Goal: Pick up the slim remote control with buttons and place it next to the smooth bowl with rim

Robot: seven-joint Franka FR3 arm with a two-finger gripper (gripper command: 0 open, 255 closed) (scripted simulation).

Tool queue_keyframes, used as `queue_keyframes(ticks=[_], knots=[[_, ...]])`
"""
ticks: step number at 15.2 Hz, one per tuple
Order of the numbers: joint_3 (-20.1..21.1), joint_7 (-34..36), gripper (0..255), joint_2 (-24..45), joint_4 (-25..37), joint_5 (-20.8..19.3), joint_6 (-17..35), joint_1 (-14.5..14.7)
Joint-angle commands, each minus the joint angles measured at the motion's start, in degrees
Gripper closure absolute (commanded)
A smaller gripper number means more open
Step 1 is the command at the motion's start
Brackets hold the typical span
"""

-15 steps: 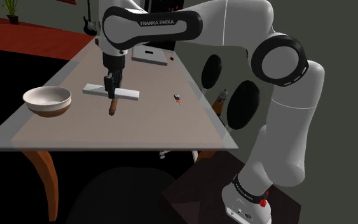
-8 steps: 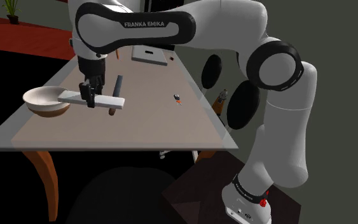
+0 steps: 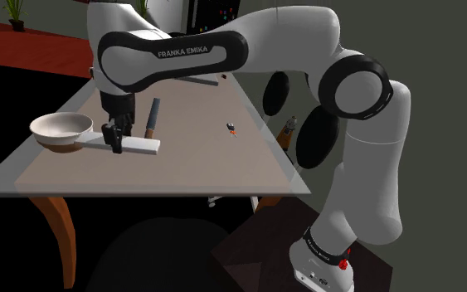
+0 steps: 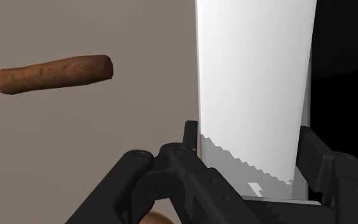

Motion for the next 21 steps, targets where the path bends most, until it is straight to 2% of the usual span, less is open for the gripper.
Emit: queue_keyframes(ticks=[1,17,21], knots=[[0.02,0.16,255,0.4,-0.93,-0.05,1.39,0.07],[-0.16,0.57,255,4.42,-7.44,-0.46,11.91,0.11],[-0.16,0.57,255,4.47,-7.49,-0.46,12.01,0.11]])
